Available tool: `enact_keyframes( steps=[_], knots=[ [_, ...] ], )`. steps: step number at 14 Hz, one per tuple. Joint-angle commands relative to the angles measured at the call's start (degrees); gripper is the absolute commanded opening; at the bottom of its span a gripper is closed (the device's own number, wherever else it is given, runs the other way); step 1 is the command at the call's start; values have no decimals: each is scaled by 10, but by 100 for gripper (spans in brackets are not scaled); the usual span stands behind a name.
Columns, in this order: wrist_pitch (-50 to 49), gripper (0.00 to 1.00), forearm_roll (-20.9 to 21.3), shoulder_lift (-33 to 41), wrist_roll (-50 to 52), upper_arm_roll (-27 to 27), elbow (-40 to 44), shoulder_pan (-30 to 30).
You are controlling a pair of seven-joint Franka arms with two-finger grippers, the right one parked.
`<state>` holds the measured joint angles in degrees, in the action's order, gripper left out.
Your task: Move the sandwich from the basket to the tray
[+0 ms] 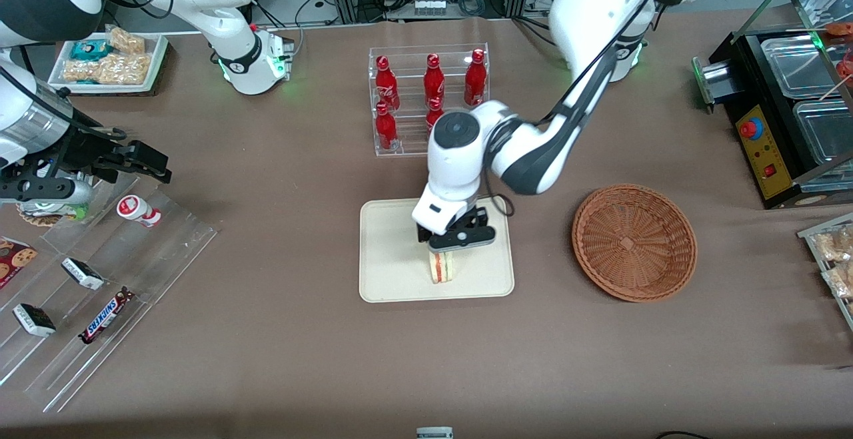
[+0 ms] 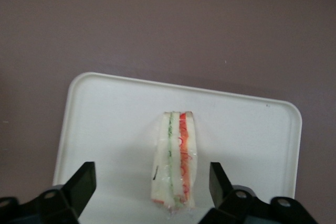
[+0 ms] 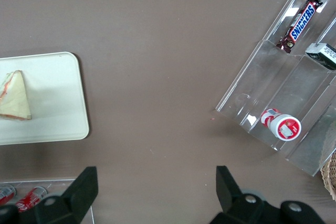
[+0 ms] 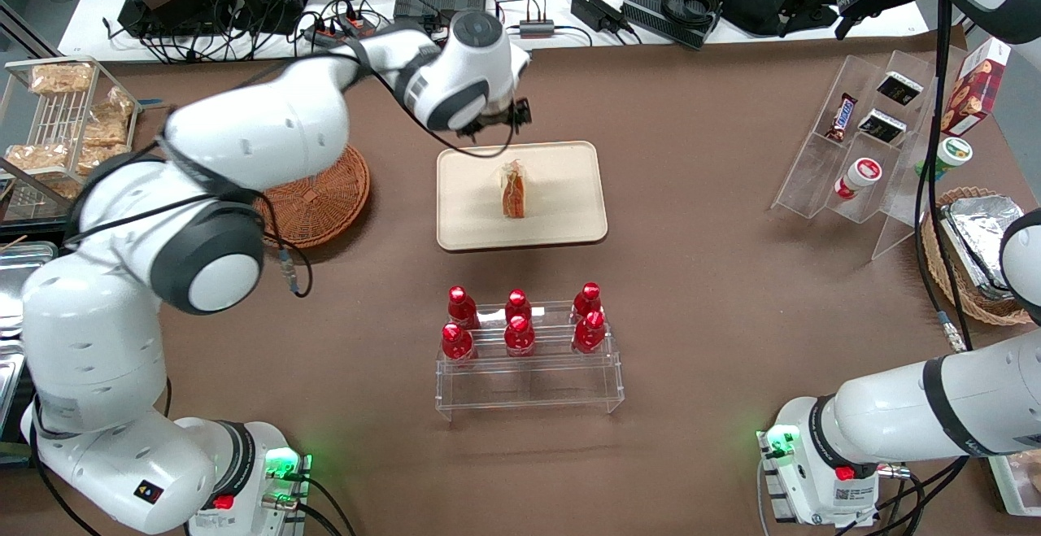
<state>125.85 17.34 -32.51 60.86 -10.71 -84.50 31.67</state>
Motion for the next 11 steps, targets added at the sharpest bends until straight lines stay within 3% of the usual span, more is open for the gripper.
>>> enact_keyframes(
  steps=[1, 3, 7, 11],
  knots=[
    [-64, 100, -5, 73, -34, -1, -18, -19],
    [-138, 100, -62, 105, -68, 0, -20, -65],
    [-233, 100, -114, 154, -252, -1, -35, -178],
    [-282, 100, -117, 214, -348, -2, -69, -241]
  ],
)
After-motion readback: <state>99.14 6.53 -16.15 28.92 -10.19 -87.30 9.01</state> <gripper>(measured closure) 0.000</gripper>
